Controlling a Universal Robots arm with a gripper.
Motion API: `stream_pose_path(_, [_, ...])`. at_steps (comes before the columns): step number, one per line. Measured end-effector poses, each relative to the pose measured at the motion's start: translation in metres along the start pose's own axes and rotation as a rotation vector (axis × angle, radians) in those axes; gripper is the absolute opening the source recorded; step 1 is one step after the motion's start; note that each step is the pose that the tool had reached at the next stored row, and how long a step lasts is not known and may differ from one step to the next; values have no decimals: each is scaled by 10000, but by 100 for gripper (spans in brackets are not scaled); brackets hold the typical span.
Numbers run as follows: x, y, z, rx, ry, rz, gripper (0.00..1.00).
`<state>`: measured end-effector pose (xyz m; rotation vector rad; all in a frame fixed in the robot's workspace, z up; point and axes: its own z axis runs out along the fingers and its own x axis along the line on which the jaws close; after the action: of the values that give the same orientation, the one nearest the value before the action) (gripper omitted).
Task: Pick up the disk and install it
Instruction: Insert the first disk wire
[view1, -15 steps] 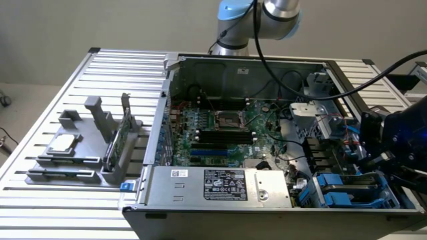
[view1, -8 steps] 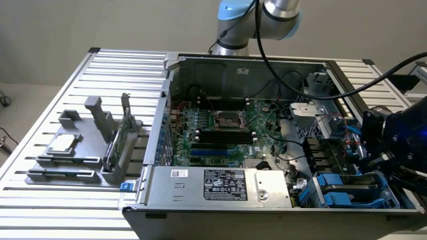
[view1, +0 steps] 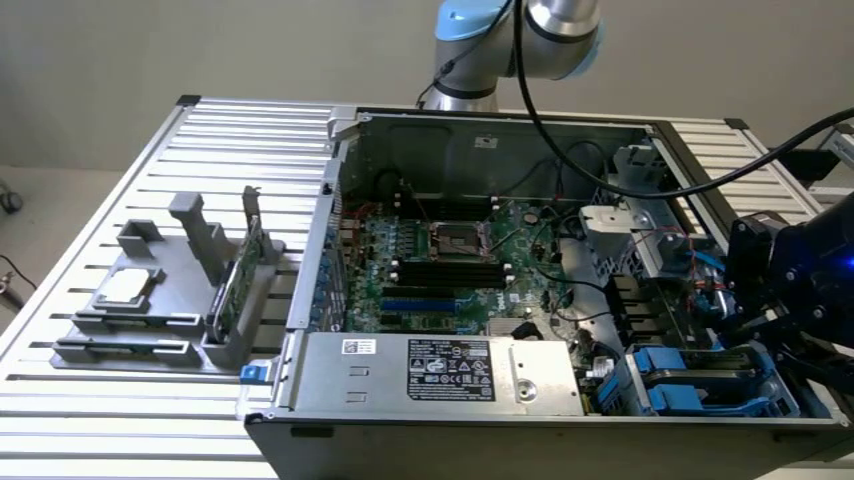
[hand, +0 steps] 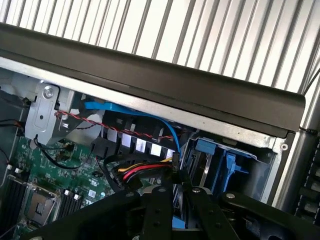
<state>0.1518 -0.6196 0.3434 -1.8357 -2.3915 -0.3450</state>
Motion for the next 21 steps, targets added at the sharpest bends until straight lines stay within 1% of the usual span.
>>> stream_pose_path(3, [0,-11,-2,-19,-11,92,17])
stream_pose_path(10, [7,-88,-22,-34,-20,155,17])
stream_pose_path(12, [9,-91,-26,-41,-40,205,17])
stream_pose_path(13, [9,-91,-28,-44,-64,238,17])
stream_pose_path(14, [9,-91,-29,-45,-104,280,17])
stream_pose_path(15, [9,-92,-29,-36,-177,313,17])
stream_pose_path(16, [9,-92,-29,-18,-281,343,17])
stream_pose_path(18, [9,-92,-29,20,-515,409,17])
stream_pose_path(19, [10,-95,-29,23,-594,454,17])
stream_pose_path(20, [10,-98,-28,11,-635,509,17])
stream_pose_path(21, [10,-99,-27,-6,-652,596,17])
